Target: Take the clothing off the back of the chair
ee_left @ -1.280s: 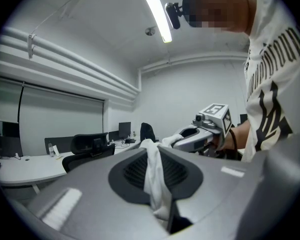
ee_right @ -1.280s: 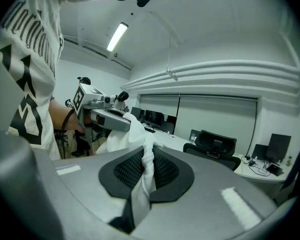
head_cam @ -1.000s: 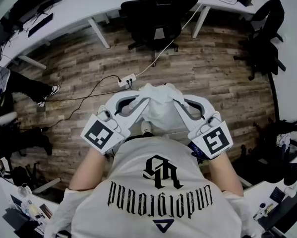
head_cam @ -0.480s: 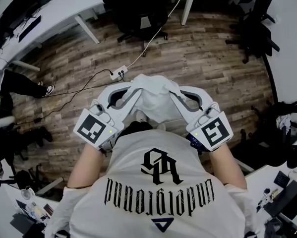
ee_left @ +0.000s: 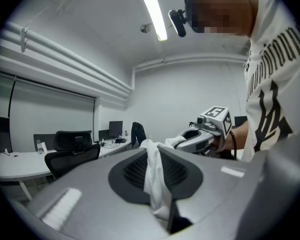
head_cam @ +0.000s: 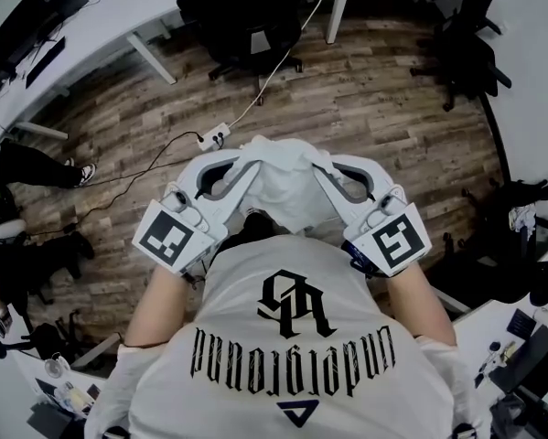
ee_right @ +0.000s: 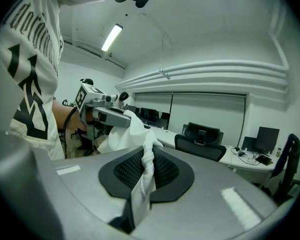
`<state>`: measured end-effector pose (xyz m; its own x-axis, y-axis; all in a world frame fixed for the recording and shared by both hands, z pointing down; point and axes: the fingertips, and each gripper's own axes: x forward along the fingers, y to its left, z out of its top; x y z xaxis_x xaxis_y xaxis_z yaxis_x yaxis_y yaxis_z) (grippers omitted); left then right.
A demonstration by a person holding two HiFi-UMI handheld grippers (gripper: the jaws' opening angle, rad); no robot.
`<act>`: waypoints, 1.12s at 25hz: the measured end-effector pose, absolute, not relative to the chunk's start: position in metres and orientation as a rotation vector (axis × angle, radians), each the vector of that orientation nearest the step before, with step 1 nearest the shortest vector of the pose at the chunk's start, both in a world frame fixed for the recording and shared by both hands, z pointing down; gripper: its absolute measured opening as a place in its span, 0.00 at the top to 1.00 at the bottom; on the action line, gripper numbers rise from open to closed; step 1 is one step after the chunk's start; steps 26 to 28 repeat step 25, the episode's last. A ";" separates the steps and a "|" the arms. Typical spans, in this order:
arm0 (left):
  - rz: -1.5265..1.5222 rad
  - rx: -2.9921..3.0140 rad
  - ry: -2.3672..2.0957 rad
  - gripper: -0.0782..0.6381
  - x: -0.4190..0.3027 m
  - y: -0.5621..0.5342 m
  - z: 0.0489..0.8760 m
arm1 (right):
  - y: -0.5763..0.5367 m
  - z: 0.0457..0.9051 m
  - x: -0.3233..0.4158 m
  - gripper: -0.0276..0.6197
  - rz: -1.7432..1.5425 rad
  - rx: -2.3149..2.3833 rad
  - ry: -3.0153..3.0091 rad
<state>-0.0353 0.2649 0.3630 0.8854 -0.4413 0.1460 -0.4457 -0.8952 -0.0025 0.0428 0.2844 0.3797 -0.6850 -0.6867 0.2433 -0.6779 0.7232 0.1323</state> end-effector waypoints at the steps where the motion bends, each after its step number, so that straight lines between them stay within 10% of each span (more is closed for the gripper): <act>1: 0.221 3.017 -0.709 0.79 -0.035 0.262 0.364 | 0.281 0.381 0.043 0.91 -0.044 1.078 -2.652; 28: 0.220 3.067 -0.750 0.79 -0.053 0.221 0.371 | 0.242 0.391 0.027 0.91 -0.011 1.053 -2.677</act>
